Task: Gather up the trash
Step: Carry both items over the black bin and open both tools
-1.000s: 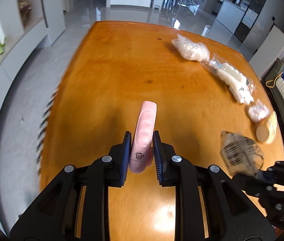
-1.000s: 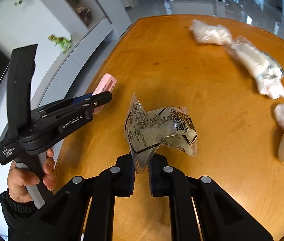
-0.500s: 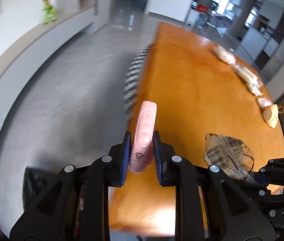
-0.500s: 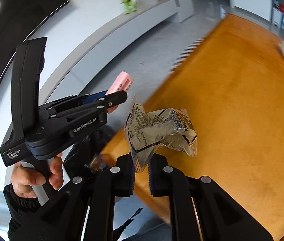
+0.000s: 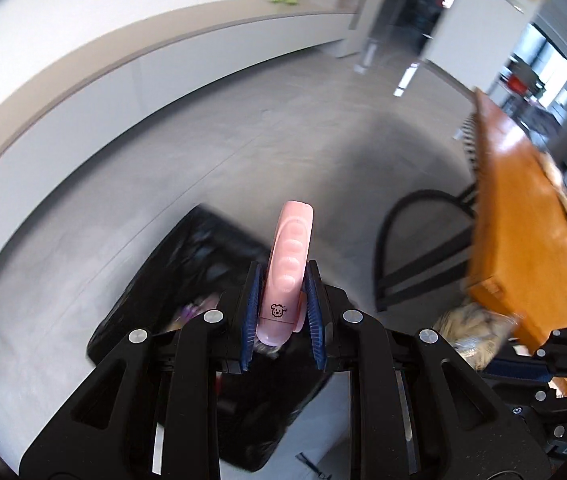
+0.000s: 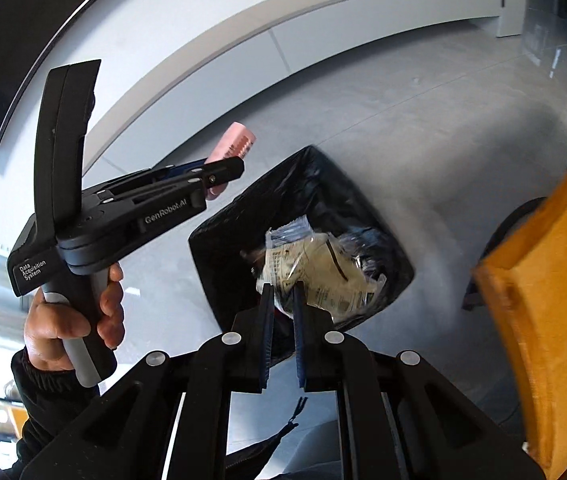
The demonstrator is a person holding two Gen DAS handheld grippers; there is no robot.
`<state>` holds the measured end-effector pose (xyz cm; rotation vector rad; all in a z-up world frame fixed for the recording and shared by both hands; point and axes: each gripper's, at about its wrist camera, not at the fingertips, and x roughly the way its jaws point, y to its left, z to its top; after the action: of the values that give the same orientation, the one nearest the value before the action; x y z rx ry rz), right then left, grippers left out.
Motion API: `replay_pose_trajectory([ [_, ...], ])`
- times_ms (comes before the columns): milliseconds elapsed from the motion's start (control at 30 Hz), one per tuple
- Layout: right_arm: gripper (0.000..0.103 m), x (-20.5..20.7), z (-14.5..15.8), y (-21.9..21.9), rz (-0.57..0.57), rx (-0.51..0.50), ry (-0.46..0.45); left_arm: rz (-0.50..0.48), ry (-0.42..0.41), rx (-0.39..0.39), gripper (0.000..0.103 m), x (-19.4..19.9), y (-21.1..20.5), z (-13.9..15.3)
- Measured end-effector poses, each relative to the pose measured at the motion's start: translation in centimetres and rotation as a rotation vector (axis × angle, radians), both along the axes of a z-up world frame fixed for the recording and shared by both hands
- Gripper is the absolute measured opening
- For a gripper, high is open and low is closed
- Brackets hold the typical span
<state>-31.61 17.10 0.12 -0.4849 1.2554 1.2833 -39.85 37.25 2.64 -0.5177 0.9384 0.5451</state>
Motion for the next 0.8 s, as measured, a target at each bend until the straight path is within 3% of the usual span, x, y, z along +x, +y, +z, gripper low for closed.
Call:
replay_pose_trajectory([
  [167,0.009,-0.3,-2.6,1.9,0.051,-0.044,0.019,0.069,0.027,-0.028,0.022,-4.0,1.4,-2.1],
  [200,0.009,-2.0,-2.6,2.2,0.068,-0.044,0.009,0.081,0.032,-0.033,0.022,-4.5,1.5,-2.4],
  [267,0.016,-4.1,-2.8,2.8,0.128,-0.078,-0.035,0.118,0.038,-0.045,0.022,-5.7,1.9,-3.1],
  [300,0.042,-5.0,-3.1,3.1,0.134,-0.093,-0.042,0.129,0.053,-0.048,0.031,-6.1,2.3,-3.4],
  [333,0.069,-5.3,-3.1,3.2,0.122,-0.092,-0.031,0.152,0.078,-0.053,0.079,-6.5,2.7,-3.8],
  [367,0.070,-5.1,-3.0,3.1,0.101,-0.065,-0.009,0.184,0.088,-0.064,0.095,-6.9,3.0,-4.1],
  [533,0.070,-5.7,-3.0,3.6,0.104,-0.064,0.005,0.226,0.066,-0.112,0.097,-7.3,4.0,-5.3],
  [800,0.070,-4.2,-3.0,2.4,0.080,-0.054,0.029,0.185,0.073,-0.098,0.097,-5.6,3.5,-4.8],
])
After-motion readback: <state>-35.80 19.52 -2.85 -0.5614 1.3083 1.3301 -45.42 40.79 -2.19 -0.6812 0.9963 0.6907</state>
